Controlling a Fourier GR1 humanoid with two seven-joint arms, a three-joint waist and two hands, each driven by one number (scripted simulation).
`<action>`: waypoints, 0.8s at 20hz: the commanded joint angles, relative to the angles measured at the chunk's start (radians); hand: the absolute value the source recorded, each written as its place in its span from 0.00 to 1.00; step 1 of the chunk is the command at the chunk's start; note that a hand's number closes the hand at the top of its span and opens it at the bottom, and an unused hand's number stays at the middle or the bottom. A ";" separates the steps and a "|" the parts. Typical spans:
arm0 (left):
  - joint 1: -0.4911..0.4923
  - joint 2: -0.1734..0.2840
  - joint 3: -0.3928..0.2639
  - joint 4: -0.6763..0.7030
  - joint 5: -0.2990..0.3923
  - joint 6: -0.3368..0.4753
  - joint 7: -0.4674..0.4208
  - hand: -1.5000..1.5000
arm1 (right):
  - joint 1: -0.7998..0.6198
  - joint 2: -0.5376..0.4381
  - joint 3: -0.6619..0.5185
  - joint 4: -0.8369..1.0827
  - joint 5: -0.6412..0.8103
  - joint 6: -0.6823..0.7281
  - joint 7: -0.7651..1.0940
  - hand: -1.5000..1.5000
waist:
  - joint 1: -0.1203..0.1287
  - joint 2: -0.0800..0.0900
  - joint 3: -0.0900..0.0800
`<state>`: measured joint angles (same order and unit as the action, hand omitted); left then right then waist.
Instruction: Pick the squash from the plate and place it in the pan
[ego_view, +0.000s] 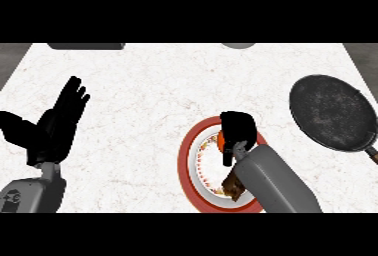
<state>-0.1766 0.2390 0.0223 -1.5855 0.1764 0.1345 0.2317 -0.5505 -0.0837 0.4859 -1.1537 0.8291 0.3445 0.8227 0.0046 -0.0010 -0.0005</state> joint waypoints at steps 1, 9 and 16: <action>0.041 -0.017 0.013 0.049 -0.012 -0.030 -0.080 0.50 | 0.003 -0.006 0.000 -0.028 0.031 0.023 -0.076 1.00 | -0.002 0.001 0.000; 0.044 -0.020 0.017 -0.110 -0.017 -0.009 0.080 0.50 | -0.024 0.061 -0.060 0.125 0.127 -0.094 -0.180 1.00 | 0.003 0.001 0.001; -0.009 -0.028 0.032 -0.025 -0.044 -0.012 0.040 0.50 | 0.122 -0.023 -0.005 -0.097 0.166 -0.135 -0.270 1.00 | -0.013 -0.002 0.001</action>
<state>-0.1521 0.2099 0.0511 -1.6022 0.1444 0.1045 0.2338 -0.5289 -0.0549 0.4317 -1.1368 0.9732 0.2314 0.6390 -0.0003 -0.0056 -0.0029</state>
